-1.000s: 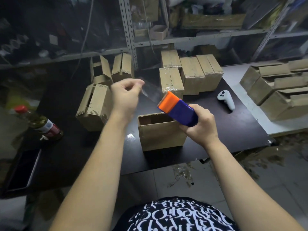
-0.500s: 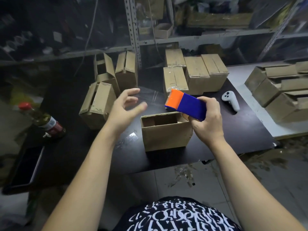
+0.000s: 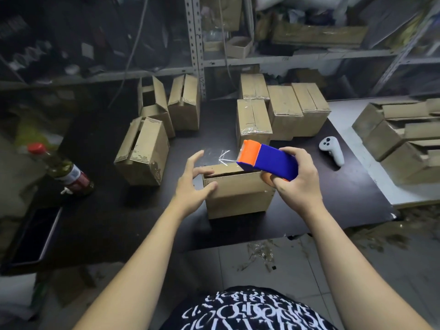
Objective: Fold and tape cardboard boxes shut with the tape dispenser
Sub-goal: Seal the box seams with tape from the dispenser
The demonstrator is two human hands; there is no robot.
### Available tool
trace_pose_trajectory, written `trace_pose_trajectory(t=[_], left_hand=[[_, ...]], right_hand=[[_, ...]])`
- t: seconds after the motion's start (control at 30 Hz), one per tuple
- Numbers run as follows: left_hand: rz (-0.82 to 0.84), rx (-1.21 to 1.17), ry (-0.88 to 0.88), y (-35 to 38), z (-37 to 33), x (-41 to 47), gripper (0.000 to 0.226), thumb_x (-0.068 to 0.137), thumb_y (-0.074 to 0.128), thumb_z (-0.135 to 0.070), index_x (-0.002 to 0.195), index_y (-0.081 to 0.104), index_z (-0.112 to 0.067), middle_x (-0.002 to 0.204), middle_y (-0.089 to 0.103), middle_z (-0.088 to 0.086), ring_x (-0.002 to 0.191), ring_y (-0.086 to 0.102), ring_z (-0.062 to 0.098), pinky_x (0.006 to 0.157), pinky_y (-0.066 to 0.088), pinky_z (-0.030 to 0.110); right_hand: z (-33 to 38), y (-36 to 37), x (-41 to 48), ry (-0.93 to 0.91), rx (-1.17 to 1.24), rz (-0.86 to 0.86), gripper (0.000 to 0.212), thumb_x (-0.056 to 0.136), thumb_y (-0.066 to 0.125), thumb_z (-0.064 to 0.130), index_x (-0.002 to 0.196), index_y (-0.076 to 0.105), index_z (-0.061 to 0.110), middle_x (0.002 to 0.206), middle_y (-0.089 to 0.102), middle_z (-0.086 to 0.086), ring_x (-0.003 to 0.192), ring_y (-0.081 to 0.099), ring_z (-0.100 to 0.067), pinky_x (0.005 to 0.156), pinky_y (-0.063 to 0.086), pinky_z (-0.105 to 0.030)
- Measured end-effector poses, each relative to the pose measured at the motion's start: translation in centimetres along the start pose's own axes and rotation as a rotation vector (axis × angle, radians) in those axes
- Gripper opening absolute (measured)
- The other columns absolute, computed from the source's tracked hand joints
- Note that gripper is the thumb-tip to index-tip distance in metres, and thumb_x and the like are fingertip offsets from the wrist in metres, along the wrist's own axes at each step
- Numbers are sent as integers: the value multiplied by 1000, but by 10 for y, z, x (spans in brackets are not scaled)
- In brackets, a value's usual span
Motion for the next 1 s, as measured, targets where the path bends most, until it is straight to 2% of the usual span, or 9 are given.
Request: trace_pose_trajectory(t=[0.1,0.2,0.3,0.4,0.5,0.6,0.8,0.9,1.0], left_hand=[[-69,-53,-17,5,7,1,90,85,81,-16,151,25,-45,112,67,-22,126,50,3,112,26,36],[-135,-80,-20,9,13,0,94,84,81,-13,152,24,-42,108,70,-19,124,52,2,111,22,30],[-166,-122,-19,11,20,-3,93,84,82,-13,152,24,-41,106,73,-19,133,45,-1,113,23,31],[-174,-156,-24,12,28,-4,92,84,83,-16,151,25,-42,104,73,-25,133,44,-6,118,28,38],[-190,-209,-21,14,34,-6,89,84,83,-17,149,27,-40,107,75,-19,136,47,-2,120,30,44],[-222,-284,-29,15,36,-11,86,83,83,-12,147,31,-37,108,76,-15,134,51,-1,120,33,43],[-272,-282,-95,13,42,-15,85,77,89,-16,140,38,-40,107,76,-14,115,67,8,115,42,43],[-254,-401,-131,12,46,-18,77,75,89,-9,134,46,-32,110,77,-5,114,69,14,109,48,43],[-285,-690,-247,6,51,-25,46,81,84,-10,120,61,-20,110,76,5,110,71,22,93,58,48]], right_hand=[[-1,6,2,0,18,53,63,70,91,16,123,58,23,114,58,15,110,59,-19,89,55,-40],[0,12,8,-12,-18,96,62,69,90,13,121,58,23,114,59,11,108,59,-19,89,55,-43],[4,18,16,-47,-65,143,59,67,91,14,118,61,21,111,60,9,105,59,-18,87,55,-39],[6,27,20,-111,-112,204,57,64,90,13,114,63,18,107,61,8,100,58,-17,83,54,-40],[1,36,18,-90,-125,231,56,62,87,12,112,63,21,102,58,17,98,57,-15,84,53,-42],[-5,39,22,-57,-118,259,56,63,84,15,112,61,27,103,57,24,100,57,-14,87,53,-42],[-8,42,23,-32,-178,232,45,70,70,61,98,56,28,93,58,19,89,53,-13,75,48,-32],[-8,46,25,-42,-207,199,45,71,71,64,94,57,28,89,59,15,86,52,-12,75,47,-33],[-7,49,27,-62,-217,211,48,68,72,65,93,58,27,87,57,19,85,51,-10,74,47,-33]])
Point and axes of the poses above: each hand's wrist, its own x-axis towards the middle knuckle, its own y-axis out of the palm, z = x × y, the point moved 7 cm from there along x, towards the middle knuckle
